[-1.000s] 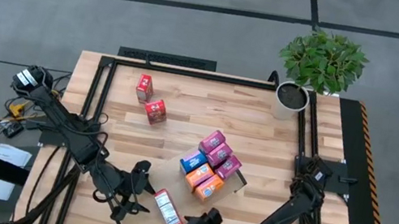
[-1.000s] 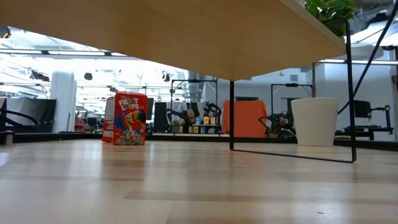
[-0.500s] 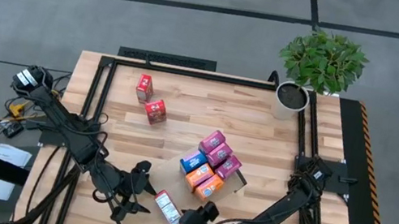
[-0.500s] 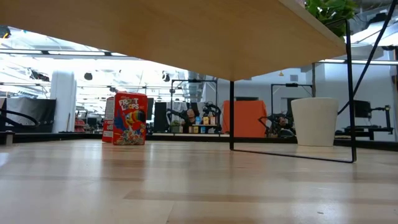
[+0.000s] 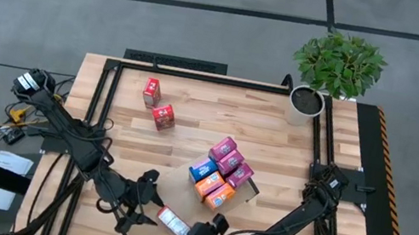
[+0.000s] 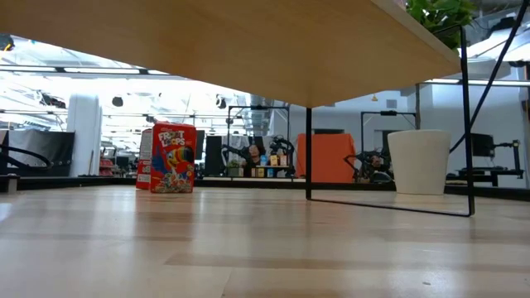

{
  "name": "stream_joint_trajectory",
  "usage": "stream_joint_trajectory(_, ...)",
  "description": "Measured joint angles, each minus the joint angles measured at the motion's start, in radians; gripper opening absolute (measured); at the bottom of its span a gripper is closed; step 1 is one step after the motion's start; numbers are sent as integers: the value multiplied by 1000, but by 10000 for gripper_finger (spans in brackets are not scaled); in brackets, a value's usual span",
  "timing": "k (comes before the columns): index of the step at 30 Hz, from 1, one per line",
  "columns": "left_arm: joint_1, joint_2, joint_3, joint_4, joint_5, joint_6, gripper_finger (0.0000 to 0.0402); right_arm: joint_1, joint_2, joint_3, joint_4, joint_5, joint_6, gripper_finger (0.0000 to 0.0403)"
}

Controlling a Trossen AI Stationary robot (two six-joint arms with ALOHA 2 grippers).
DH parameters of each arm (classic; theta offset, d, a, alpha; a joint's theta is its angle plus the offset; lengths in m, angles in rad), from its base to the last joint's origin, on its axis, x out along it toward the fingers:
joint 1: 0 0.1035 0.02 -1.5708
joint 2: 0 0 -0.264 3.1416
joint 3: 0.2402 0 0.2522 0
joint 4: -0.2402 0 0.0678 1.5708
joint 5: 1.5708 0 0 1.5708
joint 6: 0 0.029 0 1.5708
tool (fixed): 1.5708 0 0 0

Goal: Stack cereal on shelf
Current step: Put the bottom red cereal box onto the shelf

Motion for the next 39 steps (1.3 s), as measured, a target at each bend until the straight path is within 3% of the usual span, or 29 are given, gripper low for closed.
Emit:
stream_joint_trajectory(8, 0, 0, 37, -3, 3, 43, 249, -1, 0, 3, 22, -19, -30, 164)
stream_joint_trajectory(16, 0, -15, 38, -10, 15, 43, 249, 3, -14, 25, 19, -30, -60, 151)
stream_joint_trajectory(29, 0, -225, 40, -143, 16, 14, 249, 12, -154, 24, -68, -163, -76, 149)
stream_joint_trajectory(34, -1, -301, 40, -150, 10, -7, 249, 18, -234, 24, -71, -128, -151, 150)
stream_joint_trajectory(39, -2, -360, 40, -147, 4, -3, 249, -5, -331, 25, -107, -1, -233, 152)
